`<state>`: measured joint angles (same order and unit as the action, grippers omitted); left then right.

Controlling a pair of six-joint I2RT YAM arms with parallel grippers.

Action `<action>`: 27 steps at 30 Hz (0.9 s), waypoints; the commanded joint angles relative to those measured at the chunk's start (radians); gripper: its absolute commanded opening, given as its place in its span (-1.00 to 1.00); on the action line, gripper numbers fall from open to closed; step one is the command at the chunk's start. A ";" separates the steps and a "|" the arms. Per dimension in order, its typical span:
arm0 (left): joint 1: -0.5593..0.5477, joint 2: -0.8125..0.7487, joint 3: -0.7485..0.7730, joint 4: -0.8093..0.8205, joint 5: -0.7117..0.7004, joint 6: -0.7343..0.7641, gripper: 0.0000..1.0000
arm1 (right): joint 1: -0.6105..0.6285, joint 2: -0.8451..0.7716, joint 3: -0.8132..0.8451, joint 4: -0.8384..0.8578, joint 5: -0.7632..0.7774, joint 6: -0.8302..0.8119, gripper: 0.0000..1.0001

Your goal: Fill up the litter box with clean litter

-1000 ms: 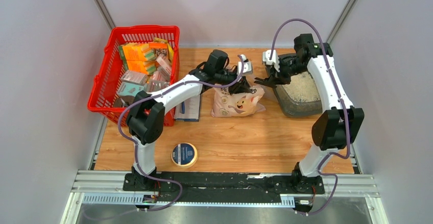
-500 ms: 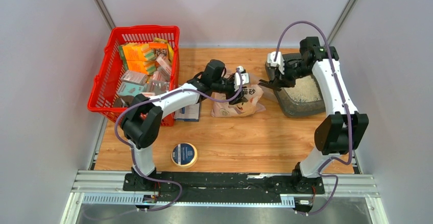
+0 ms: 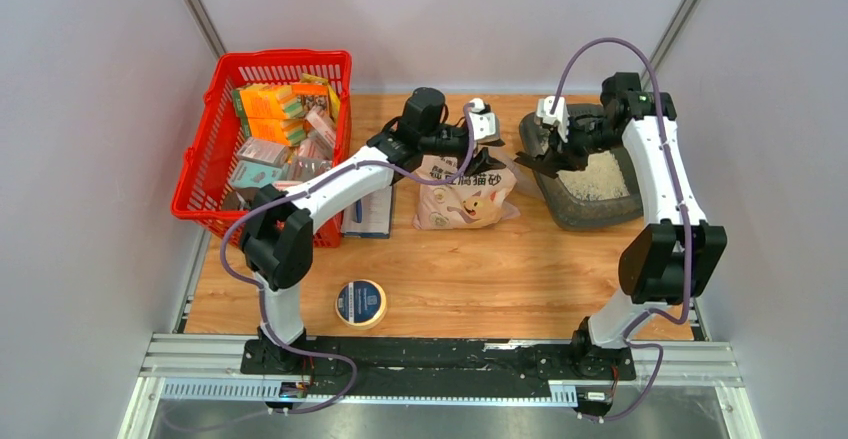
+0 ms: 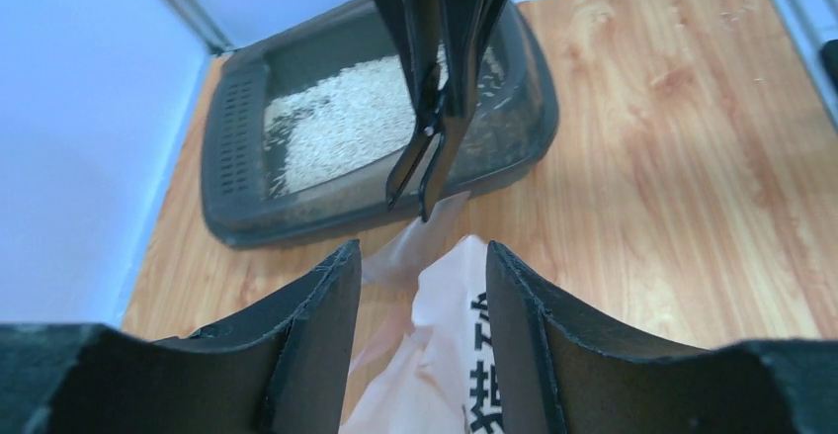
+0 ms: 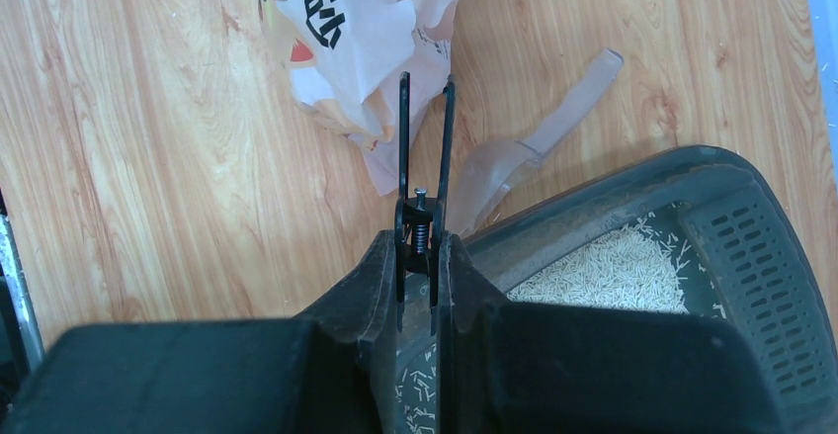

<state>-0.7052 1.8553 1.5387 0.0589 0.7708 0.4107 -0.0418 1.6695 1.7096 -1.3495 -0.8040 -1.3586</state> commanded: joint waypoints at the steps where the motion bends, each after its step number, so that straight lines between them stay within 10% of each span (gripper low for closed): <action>1: -0.014 0.070 0.103 -0.185 0.131 0.011 0.13 | 0.002 -0.062 -0.004 -0.309 -0.038 -0.007 -1.00; 12: -0.016 0.122 0.143 -0.337 0.096 0.077 0.19 | 0.002 -0.094 -0.054 -0.307 -0.021 -0.039 -1.00; 27: -0.014 0.117 0.101 -0.185 0.035 -0.167 -0.92 | 0.037 -0.106 -0.116 -0.316 0.057 -0.145 -1.00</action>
<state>-0.7162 1.9827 1.6337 -0.1963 0.8009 0.3157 -0.0185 1.6005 1.6157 -1.3499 -0.7712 -1.4422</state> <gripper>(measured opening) 0.123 0.126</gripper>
